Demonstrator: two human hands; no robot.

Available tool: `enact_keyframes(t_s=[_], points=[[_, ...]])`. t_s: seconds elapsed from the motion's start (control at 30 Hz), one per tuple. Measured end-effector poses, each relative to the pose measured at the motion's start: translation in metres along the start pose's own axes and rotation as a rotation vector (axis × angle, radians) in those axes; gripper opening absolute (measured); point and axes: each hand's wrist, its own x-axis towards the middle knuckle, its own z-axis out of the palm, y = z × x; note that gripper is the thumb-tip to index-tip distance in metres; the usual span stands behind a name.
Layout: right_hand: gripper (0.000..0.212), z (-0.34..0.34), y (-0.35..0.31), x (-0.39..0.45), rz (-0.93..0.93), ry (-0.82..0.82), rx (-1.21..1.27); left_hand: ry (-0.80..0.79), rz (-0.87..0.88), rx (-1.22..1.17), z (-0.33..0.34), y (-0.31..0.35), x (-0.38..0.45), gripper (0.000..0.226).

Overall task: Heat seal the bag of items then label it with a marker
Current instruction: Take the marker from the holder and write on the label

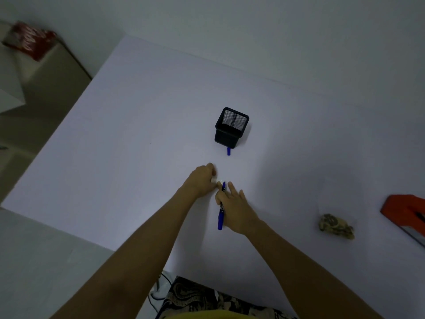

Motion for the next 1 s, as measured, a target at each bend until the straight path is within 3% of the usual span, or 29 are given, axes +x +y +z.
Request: enact_keyframes(t_s=[0.1, 0.3, 0.6, 0.67, 0.8, 0.9, 1.0], points=[[0.039, -0.001, 0.000, 0.000, 0.002, -0.003, 0.024, -0.016, -0.032, -0.075, -0.002, 0.000, 0.001, 0.039], [0.038, -0.001, 0.001, -0.001, -0.006, -0.003, 0.049, -0.032, -0.034, -0.068, -0.009, 0.005, 0.003, 0.015], [0.041, -0.002, 0.002, 0.001, -0.015, -0.010, 0.060, -0.079, -0.070, -0.069, -0.012, 0.000, 0.007, 0.019], [0.037, -0.003, -0.002, 0.003, 0.038, 0.085, 0.216, -0.044, -0.107, -0.100, -0.011, 0.000, 0.007, 0.017], [0.029, -0.020, -0.016, 0.011, 0.317, 0.424, 0.500, 0.063, -0.148, -0.180, -0.009, 0.010, 0.006, 0.015], [0.021, -0.033, -0.027, 0.018, 0.339, 0.448, 0.669, 0.118, -0.164, -0.235, -0.013, 0.021, 0.006, 0.016], [0.018, -0.042, -0.031, 0.023, 0.361, 0.477, 0.676, 0.137, -0.239, -0.260, -0.020, 0.029, 0.008, 0.015]])
